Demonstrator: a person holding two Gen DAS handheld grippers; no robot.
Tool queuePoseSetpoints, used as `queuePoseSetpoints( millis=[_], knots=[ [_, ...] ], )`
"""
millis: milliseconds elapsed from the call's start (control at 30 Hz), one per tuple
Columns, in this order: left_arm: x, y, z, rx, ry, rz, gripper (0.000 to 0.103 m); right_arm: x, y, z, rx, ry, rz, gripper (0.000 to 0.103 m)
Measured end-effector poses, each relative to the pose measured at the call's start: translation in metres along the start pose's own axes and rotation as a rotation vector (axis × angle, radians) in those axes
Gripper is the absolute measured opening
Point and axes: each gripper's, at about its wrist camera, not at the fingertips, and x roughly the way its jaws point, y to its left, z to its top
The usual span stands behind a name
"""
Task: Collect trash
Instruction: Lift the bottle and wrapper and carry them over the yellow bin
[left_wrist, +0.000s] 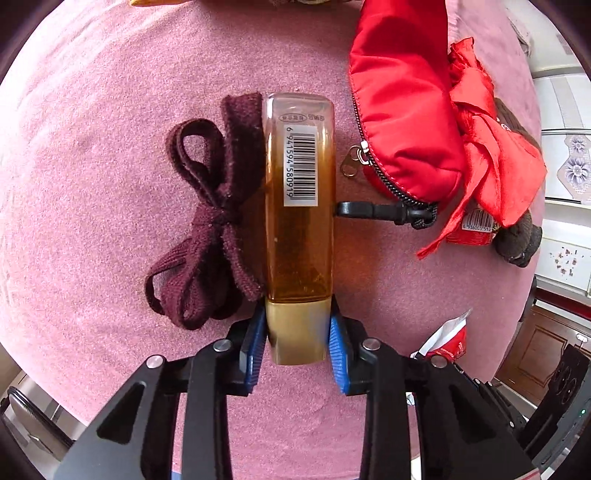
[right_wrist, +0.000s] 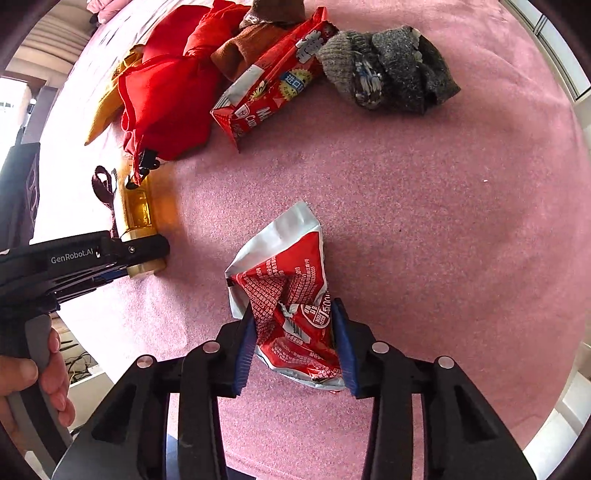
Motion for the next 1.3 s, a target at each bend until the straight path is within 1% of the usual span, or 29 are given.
queuePoseSetpoints(
  millis=[100, 233, 333, 433, 467, 633, 667, 733, 900, 967, 1000, 1067, 1167, 1300],
  knots=[
    [-0.008, 0.006, -0.006, -0.001, -0.012, -0.007, 0.031, -0.007, -0.001, 0.001, 0.014, -0.006, 0.033, 0.036],
    [-0.023, -0.004, -0.016, 0.012, -0.022, -0.03, 0.03, -0.02, -0.004, 0.001, 0.022, -0.023, 0.071, 0.036],
    [-0.032, -0.005, -0.026, 0.026, -0.024, -0.047, 0.031, -0.032, -0.005, 0.001, 0.032, -0.036, 0.094, 0.036],
    [-0.042, 0.003, -0.037, 0.014, -0.015, -0.08, 0.03, -0.046, -0.009, -0.001, 0.047, -0.051, 0.116, 0.036],
    [-0.047, 0.006, -0.036, 0.017, -0.011, -0.09, 0.03, -0.05, -0.01, -0.002, 0.047, -0.061, 0.116, 0.036],
    [-0.066, 0.001, -0.063, 0.04, -0.001, -0.136, 0.03, -0.077, -0.021, -0.012, 0.067, -0.099, 0.138, 0.036],
    [-0.075, -0.01, -0.063, 0.046, 0.0, -0.142, 0.03, -0.082, -0.025, -0.014, 0.072, -0.108, 0.142, 0.036],
    [-0.082, -0.017, -0.071, 0.08, -0.002, -0.148, 0.03, -0.096, -0.037, -0.021, 0.083, -0.127, 0.146, 0.036],
    [-0.093, -0.054, -0.087, 0.184, -0.012, -0.146, 0.03, -0.113, -0.045, -0.026, 0.119, -0.17, 0.141, 0.036],
    [-0.092, -0.07, -0.091, 0.202, 0.001, -0.156, 0.03, -0.118, -0.056, -0.028, 0.139, -0.18, 0.143, 0.036],
    [-0.093, -0.087, -0.091, 0.21, 0.009, -0.161, 0.03, -0.121, -0.063, -0.03, 0.15, -0.185, 0.143, 0.036],
    [-0.09, -0.107, -0.094, 0.234, 0.019, -0.17, 0.03, -0.129, -0.079, -0.034, 0.175, -0.199, 0.145, 0.036],
    [-0.08, -0.136, -0.098, 0.276, 0.03, -0.178, 0.03, -0.139, -0.1, -0.039, 0.211, -0.219, 0.146, 0.036],
    [-0.07, -0.178, -0.104, 0.337, 0.043, -0.176, 0.03, -0.152, -0.136, -0.048, 0.263, -0.243, 0.142, 0.036]
  ],
)
